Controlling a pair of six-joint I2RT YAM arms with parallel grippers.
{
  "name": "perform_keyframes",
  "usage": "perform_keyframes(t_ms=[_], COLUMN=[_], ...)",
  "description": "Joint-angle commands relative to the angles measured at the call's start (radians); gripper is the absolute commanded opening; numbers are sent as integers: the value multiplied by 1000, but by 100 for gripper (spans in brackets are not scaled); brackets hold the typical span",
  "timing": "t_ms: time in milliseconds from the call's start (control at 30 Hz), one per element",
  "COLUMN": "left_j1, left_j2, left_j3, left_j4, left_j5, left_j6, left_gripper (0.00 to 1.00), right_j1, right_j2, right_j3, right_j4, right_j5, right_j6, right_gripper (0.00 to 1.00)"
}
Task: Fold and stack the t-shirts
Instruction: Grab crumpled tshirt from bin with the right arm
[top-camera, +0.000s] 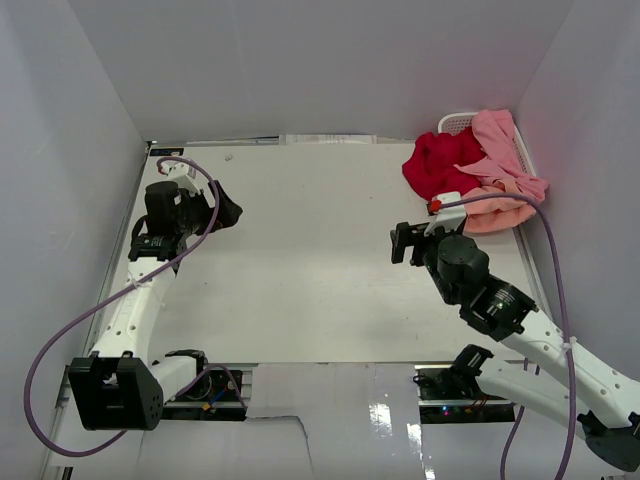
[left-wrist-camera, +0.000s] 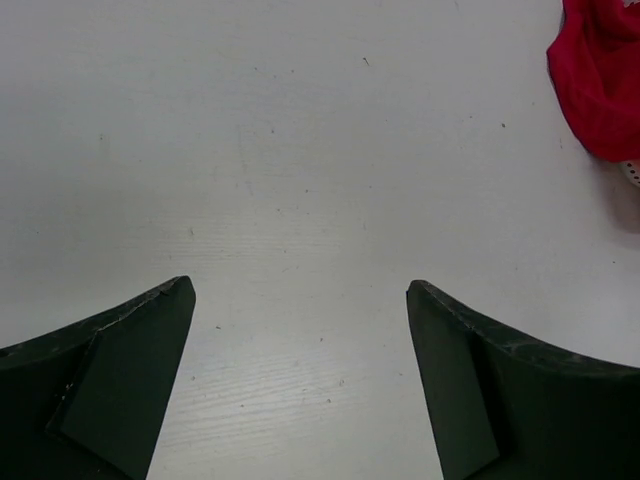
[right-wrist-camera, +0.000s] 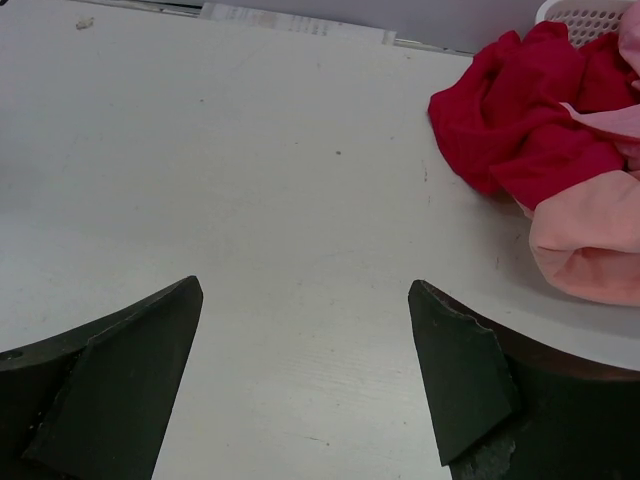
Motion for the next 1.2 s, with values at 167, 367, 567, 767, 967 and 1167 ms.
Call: perform_keyframes(t_ms=[167,367,567,767,967,1167], left_j1=[-1,-1,-1,-1,-1,-1], left_j2=[-27,-42,-43,-20,-19,16], left_j3=[-2,-6,-7,-2,-5,-2], left_j4=[16,11,10,10,10,13], left_j5=[3,-3,0,26,28,32], left_j6=[14,12,15,9,11,8], left_gripper=[98,98,98,98,98,98], right_j1=[-125,-501,-734,-762,-838,-905], right_j2=[205,490,846,1139,1411,1552], right_j3=[177,383,725,1007,1346,1476], right_j4=[-1,-24,-224,-274,-323,-294], right_j5=[20,-284,-299,-117,-169,-29], right_j6=[-56,-27,64,32,30,32], right_gripper=[90,90,90,90,90,90])
